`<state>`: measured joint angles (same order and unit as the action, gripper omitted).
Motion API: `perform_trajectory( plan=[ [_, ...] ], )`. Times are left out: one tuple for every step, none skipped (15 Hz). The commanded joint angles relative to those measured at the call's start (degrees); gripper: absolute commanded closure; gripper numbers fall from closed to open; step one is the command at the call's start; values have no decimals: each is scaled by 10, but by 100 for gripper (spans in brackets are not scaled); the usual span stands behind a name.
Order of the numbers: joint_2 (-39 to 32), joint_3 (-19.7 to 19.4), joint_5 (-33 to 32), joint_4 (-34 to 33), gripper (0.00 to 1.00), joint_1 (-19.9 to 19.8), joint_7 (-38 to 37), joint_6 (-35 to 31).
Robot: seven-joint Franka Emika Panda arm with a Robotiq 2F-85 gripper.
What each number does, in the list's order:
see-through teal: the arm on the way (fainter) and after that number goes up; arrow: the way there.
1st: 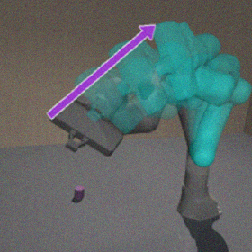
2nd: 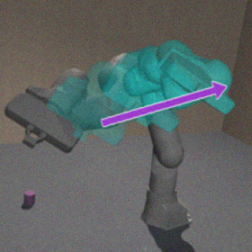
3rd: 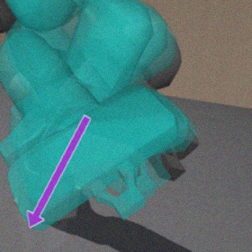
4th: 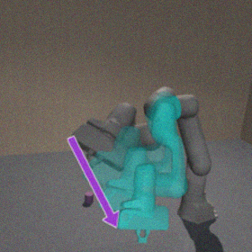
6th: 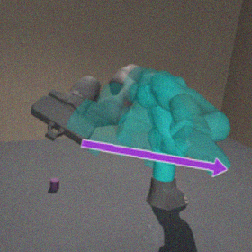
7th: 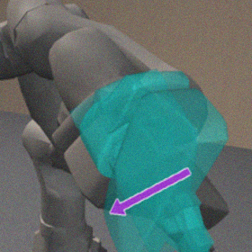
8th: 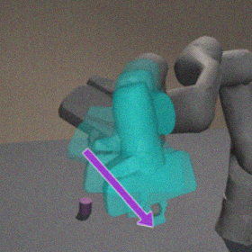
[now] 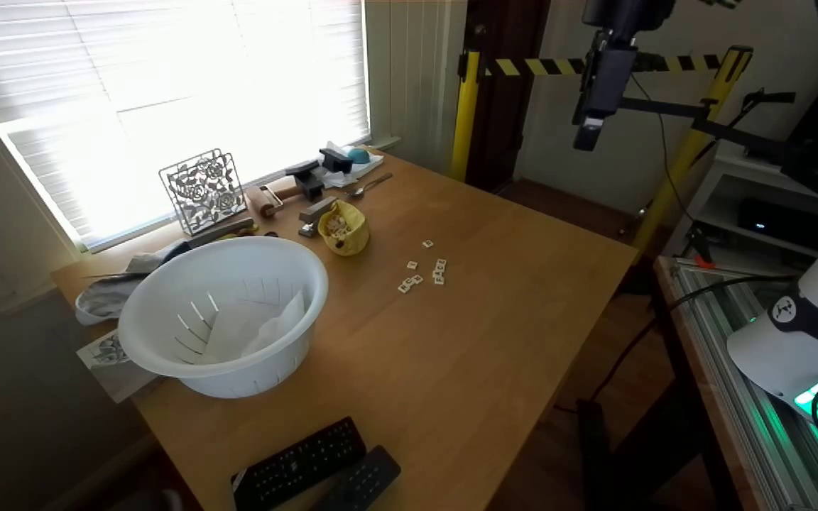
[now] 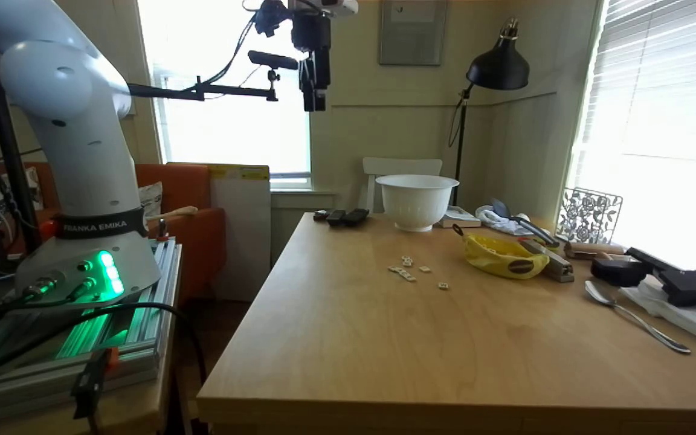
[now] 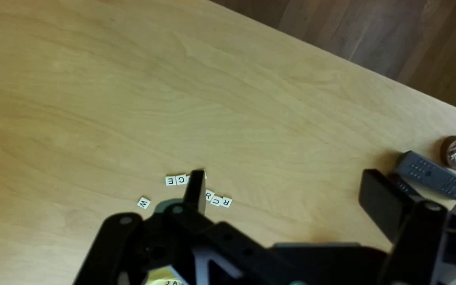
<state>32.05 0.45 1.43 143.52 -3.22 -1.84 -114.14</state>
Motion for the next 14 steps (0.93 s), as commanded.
perform_trajectory(
  plan=[
    [-58,-20,10,6,0,-2,-3,-86],
    [-74,-29,21,8,0,3,8,-115],
    [-94,-34,26,9,0,5,14,-142],
    [-116,-38,30,9,0,8,21,-171],
    [-137,-44,40,9,0,13,33,-197],
    [-156,-44,41,10,0,14,38,-222],
    [-174,-48,50,9,0,19,53,-241],
    [-193,-50,60,11,0,23,66,-265],
    [-210,-51,72,11,0,28,80,-280],
    [-227,-52,85,10,0,31,93,-295],
    [-246,-52,98,8,0,35,107,-306],
    [-265,-49,108,7,0,36,114,-318],
    [-279,-47,118,4,0,37,123,-322],
    [-245,-41,89,16,0,26,96,-305]
  ],
)
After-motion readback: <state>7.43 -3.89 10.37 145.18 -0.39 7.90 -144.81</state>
